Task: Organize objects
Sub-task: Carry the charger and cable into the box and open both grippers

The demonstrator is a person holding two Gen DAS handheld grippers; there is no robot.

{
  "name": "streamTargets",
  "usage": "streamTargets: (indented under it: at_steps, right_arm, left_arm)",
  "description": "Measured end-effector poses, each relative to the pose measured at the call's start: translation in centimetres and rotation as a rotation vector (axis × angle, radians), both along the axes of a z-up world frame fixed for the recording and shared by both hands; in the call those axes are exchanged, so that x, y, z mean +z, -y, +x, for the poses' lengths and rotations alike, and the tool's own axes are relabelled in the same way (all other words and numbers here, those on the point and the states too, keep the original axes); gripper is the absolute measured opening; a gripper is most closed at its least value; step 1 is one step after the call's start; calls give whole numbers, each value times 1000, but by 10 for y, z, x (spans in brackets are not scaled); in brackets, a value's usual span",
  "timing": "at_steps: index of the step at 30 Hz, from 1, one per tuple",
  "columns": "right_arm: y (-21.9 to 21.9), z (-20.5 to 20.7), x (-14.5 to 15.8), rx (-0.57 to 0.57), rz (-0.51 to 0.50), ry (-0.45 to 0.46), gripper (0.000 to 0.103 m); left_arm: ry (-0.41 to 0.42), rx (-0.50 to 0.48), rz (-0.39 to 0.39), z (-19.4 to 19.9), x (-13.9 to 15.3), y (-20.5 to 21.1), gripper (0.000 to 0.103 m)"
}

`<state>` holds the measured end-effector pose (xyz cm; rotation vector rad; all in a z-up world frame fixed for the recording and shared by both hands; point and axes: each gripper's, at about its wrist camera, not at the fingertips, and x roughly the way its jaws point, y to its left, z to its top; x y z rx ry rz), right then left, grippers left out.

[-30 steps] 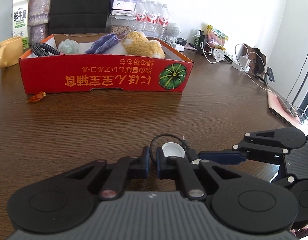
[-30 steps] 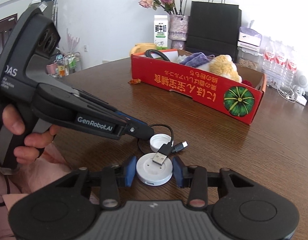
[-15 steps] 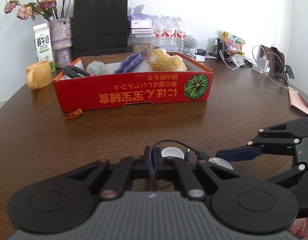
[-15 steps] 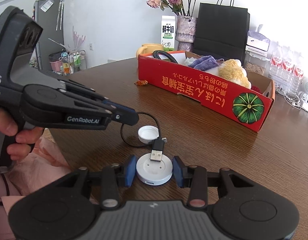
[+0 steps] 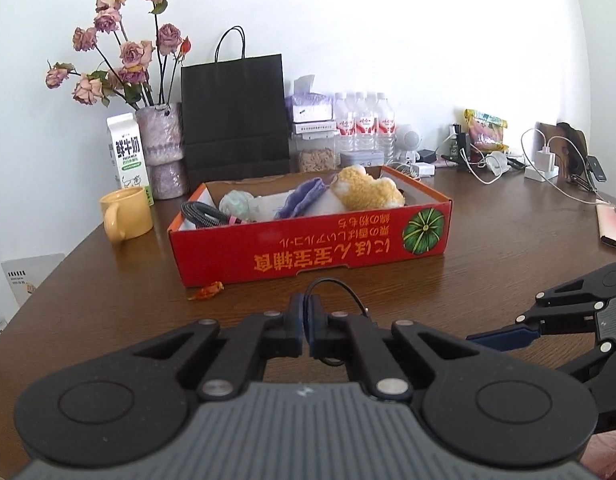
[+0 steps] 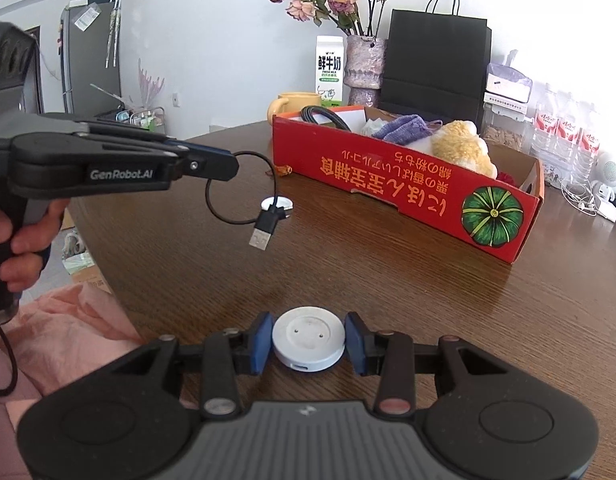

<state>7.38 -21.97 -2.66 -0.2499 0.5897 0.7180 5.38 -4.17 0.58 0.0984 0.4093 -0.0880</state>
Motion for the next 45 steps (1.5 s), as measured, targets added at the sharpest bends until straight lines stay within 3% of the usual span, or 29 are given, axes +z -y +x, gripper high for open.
streamTargets:
  at_steps: [19,29,38,45]
  right_arm:
    - [-7,33,45,-68,89,150,38]
    - [-8,89,73,-155,131,220,38]
    - [-13,155,86,-239,168,251,38]
    - [-17,207,88,-284,185,246,38]
  left_arm:
    - [115,17,-30,31,36,-13,3]
    - [170,24,-74,87,57,-18,3]
    - [136,24,-135,158,64,-23,3]
    - [117,24,-138,207,59,-24,3]
